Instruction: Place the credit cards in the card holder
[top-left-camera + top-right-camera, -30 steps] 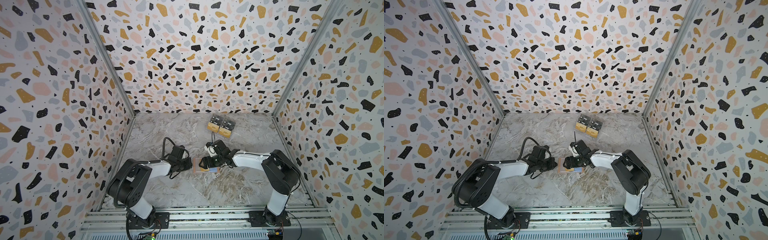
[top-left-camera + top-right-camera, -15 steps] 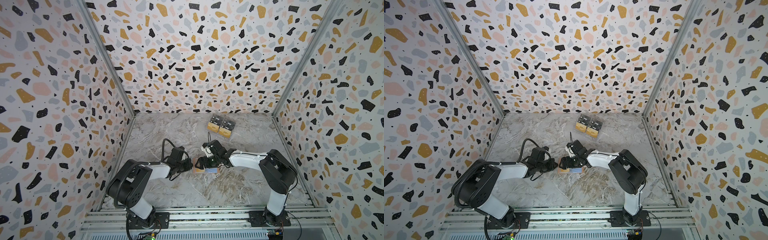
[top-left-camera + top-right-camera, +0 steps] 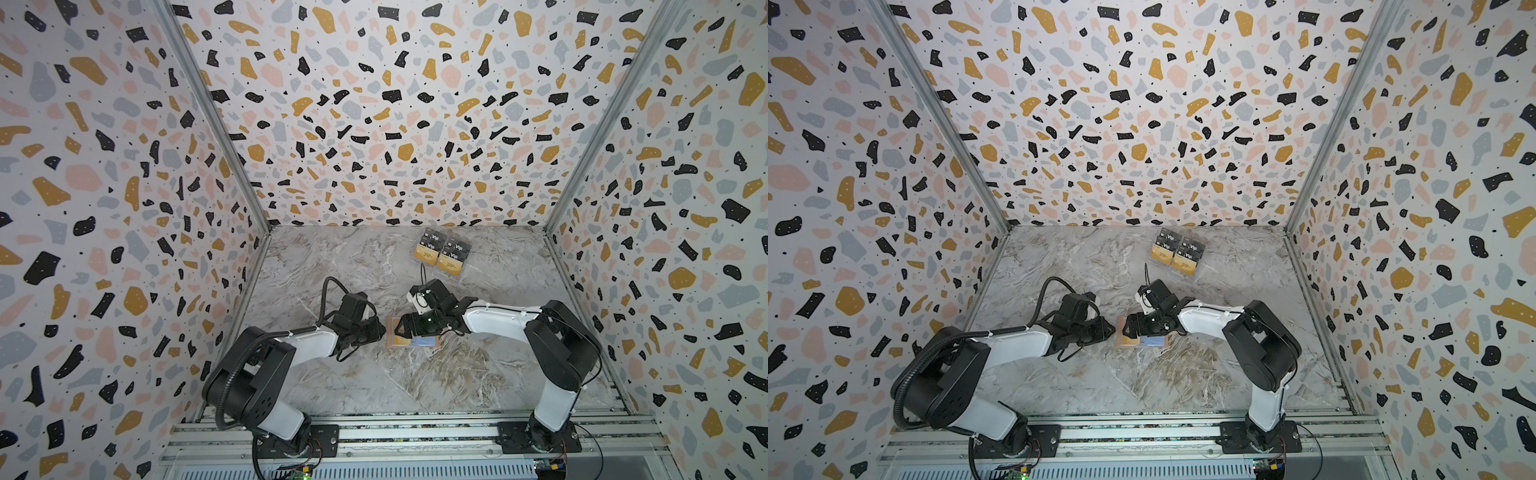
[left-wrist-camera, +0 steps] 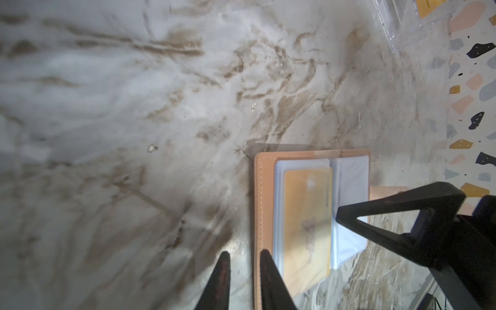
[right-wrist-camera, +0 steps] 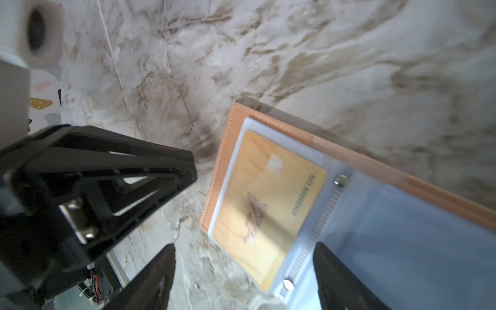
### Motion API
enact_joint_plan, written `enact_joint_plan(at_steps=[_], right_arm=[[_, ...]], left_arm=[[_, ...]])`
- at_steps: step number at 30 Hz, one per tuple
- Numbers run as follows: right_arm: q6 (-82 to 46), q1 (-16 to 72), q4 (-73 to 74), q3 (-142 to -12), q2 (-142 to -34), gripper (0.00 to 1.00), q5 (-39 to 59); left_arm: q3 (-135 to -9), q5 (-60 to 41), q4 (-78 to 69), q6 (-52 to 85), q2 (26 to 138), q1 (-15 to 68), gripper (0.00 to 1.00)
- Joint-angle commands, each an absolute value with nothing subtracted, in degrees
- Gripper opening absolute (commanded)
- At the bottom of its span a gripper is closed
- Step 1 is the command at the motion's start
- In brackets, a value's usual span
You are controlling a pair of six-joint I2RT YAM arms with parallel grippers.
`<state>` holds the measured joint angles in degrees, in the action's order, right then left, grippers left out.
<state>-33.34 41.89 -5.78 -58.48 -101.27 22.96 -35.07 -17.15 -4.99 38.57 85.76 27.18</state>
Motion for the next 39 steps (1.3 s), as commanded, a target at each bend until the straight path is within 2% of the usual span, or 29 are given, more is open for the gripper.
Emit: enact_joint_plan(at_steps=[1, 3, 6, 11, 16, 25, 39], right_arm=[[-30.2, 38.3, -7.4, -56.0, -96.0, 0.76, 23.7], [-28.7, 36.7, -6.9, -55.1, -94.9, 0.74, 24.6], [-26.8, 35.0, -6.0, -54.3, -94.8, 0.65, 26.1], [-25.2, 33.9, -3.4, -52.2, -96.1, 0.31, 28.3], [-24.6, 32.8, -1.4, -49.6, -96.8, 0.17, 28.5], [-23.4, 32.3, -3.0, -47.2, -98.8, 0.12, 23.2], [-23.8, 32.1, -3.1, -46.8, -99.1, 0.11, 23.4]], left_arm=[[-39.4, -16.3, 1.3, 35.7, 82.0, 27.4, 0.31], [-41.1, -18.9, 1.1, 36.4, 82.0, 27.5, 0.32], [-43.1, -22.4, -1.3, 38.7, 84.5, 29.0, 0.31], [-46.3, -23.8, -6.6, 42.8, 90.9, 33.0, 0.28], [-48.1, -25.8, -11.4, 45.4, 96.1, 34.8, 0.27], [-51.7, -28.4, -11.5, 44.8, 103.9, 35.4, 0.28], [-52.7, -27.7, -9.6, 44.1, 107.9, 35.9, 0.34]])
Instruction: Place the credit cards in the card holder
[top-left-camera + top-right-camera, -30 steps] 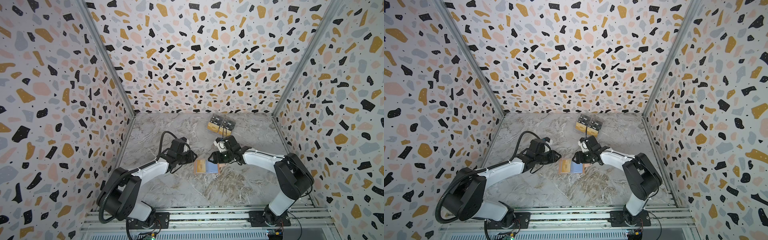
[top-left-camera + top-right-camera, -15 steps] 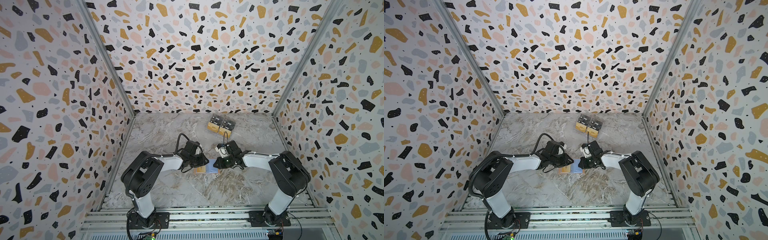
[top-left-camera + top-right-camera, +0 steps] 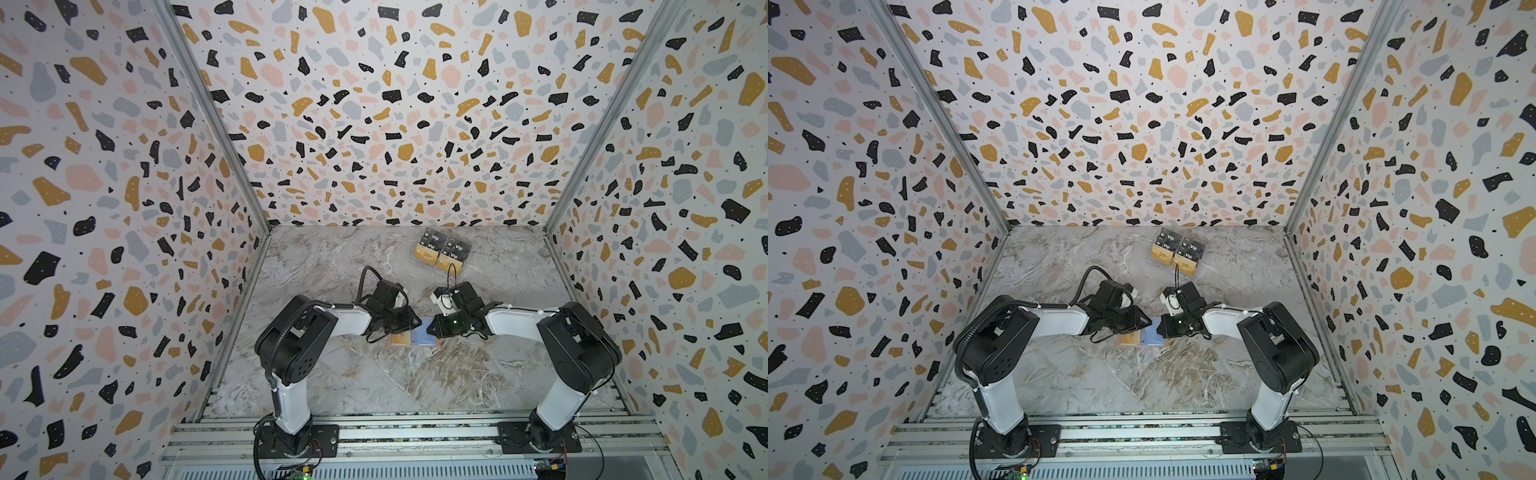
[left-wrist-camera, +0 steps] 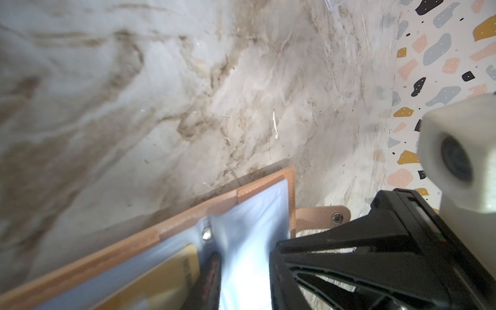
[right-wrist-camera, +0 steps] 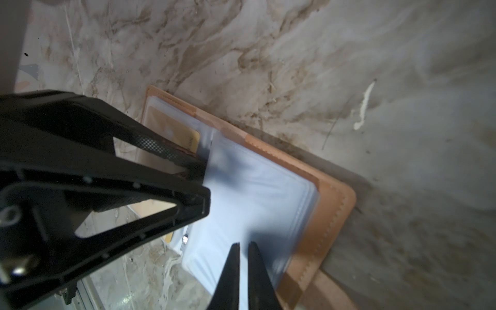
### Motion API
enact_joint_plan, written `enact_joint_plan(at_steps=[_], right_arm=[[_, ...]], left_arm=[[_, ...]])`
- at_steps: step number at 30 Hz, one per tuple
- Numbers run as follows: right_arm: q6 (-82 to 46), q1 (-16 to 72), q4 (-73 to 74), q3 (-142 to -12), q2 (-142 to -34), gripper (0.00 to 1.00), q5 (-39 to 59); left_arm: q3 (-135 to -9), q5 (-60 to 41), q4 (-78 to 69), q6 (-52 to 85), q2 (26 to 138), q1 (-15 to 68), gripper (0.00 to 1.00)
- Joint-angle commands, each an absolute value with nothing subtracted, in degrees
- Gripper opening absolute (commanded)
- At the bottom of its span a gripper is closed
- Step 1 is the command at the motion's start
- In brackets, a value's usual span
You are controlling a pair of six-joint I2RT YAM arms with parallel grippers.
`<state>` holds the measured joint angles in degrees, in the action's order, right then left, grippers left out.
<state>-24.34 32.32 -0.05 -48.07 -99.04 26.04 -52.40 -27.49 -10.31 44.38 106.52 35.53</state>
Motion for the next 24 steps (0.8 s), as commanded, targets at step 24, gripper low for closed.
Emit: enact_joint_plan(at_steps=[24], right_arm=[[-24.1, 32.1, -2.6, -46.1, -97.7, 0.09, 23.7]], left_arm=[[-51.9, -25.9, -6.2, 41.9, 99.9, 36.7, 0.35]])
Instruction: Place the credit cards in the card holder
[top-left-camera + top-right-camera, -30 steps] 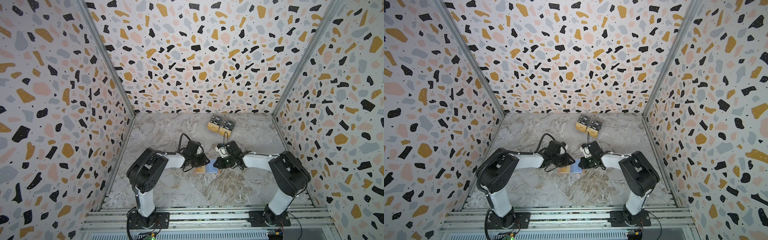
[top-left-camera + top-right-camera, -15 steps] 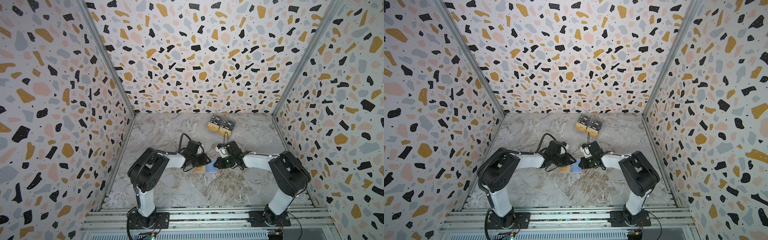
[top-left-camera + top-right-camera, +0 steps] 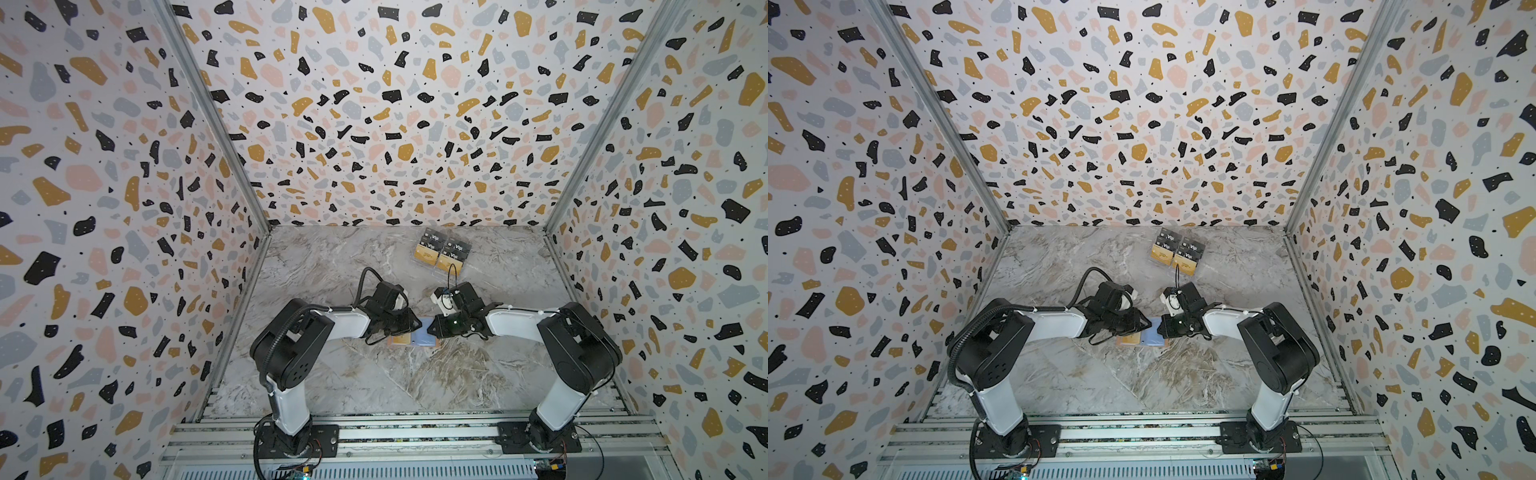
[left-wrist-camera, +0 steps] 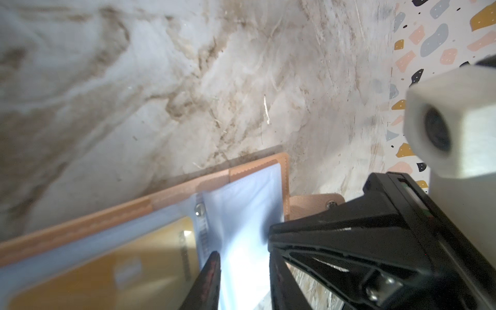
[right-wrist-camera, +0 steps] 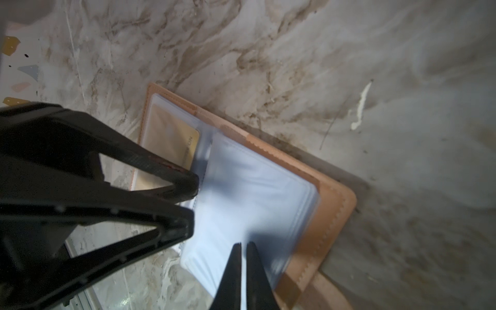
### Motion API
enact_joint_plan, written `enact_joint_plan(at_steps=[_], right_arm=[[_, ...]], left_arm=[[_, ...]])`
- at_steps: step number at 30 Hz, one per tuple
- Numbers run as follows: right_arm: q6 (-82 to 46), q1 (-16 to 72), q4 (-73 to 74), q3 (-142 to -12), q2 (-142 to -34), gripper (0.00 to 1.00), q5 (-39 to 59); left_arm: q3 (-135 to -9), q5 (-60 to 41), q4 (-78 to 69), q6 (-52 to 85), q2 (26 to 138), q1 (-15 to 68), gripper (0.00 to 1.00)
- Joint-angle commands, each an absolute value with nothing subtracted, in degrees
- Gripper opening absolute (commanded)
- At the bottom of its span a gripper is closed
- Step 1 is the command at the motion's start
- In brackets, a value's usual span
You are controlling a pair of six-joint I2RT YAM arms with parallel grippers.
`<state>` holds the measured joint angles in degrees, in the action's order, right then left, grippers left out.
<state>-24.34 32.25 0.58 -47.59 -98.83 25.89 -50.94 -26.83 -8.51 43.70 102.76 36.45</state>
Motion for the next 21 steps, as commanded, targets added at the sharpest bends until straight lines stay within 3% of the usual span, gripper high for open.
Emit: enact_joint_plan(at_steps=[1, 21], right_arm=[[-24.0, 32.1, -2.4, -46.1, -97.7, 0.09, 23.6], [-24.1, 32.1, -2.5, -46.3, -97.6, 0.09, 23.6]], left_arm=[[-52.1, -25.8, -5.7, 41.9, 99.6, 36.7, 0.35], [-53.5, -28.9, -6.2, 41.9, 106.9, 37.0, 0.35]])
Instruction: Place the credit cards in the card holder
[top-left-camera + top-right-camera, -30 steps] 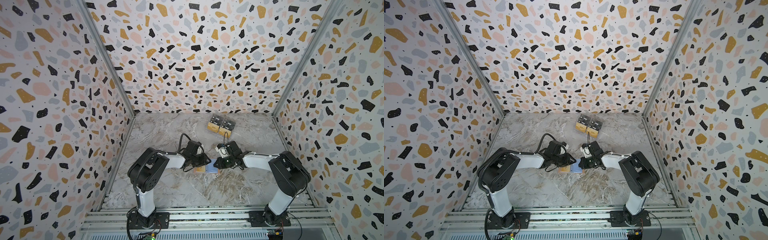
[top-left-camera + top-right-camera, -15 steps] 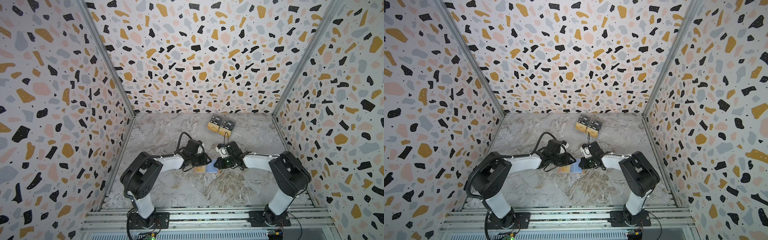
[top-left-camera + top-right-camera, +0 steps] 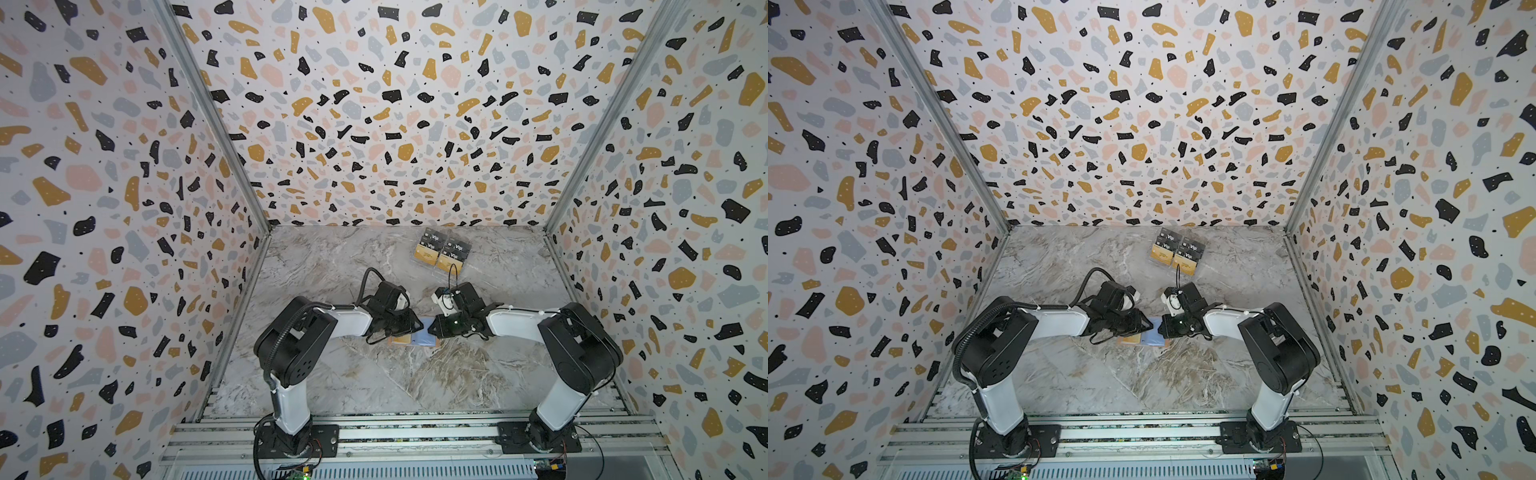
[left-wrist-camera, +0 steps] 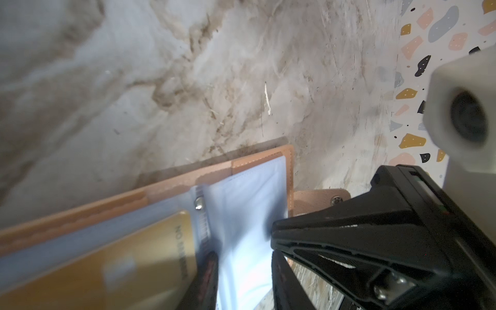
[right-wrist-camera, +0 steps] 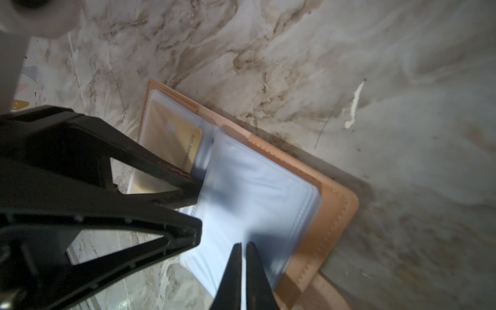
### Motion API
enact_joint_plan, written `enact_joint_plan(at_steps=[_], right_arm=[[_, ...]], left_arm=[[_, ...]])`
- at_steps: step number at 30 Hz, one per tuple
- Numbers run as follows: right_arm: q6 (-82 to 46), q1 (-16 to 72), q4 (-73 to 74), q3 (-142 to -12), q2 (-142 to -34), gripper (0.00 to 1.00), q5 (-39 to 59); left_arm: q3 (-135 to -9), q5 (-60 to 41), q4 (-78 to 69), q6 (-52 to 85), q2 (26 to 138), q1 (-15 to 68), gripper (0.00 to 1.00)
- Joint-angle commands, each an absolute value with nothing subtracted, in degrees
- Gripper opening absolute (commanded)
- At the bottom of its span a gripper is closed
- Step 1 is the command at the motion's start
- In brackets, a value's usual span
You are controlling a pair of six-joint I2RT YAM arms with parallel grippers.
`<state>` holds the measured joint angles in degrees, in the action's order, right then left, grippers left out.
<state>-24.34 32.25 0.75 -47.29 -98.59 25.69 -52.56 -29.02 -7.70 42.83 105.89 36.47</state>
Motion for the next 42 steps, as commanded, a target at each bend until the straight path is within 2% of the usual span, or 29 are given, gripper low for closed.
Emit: enact_joint_plan(at_steps=[1, 8, 23, 42], right_arm=[[-24.0, 32.1, -2.5, -46.3, -97.6, 0.09, 23.7], [-23.8, 32.1, -2.3, -46.2, -97.9, 0.09, 23.6], [-24.0, 32.1, -2.7, -46.4, -97.6, 0.08, 23.8], [-24.2, 32.5, -2.3, -46.5, -98.1, 0.08, 23.8]], left_arm=[[-53.5, -28.2, -6.2, 41.8, 106.4, 37.0, 0.35], [-55.8, -27.5, -5.1, 41.8, 101.5, 37.2, 0.35], [-55.7, -28.0, -4.0, 40.4, 108.6, 37.5, 0.34], [-54.9, -23.7, -0.8, 39.4, 107.7, 37.4, 0.35]])
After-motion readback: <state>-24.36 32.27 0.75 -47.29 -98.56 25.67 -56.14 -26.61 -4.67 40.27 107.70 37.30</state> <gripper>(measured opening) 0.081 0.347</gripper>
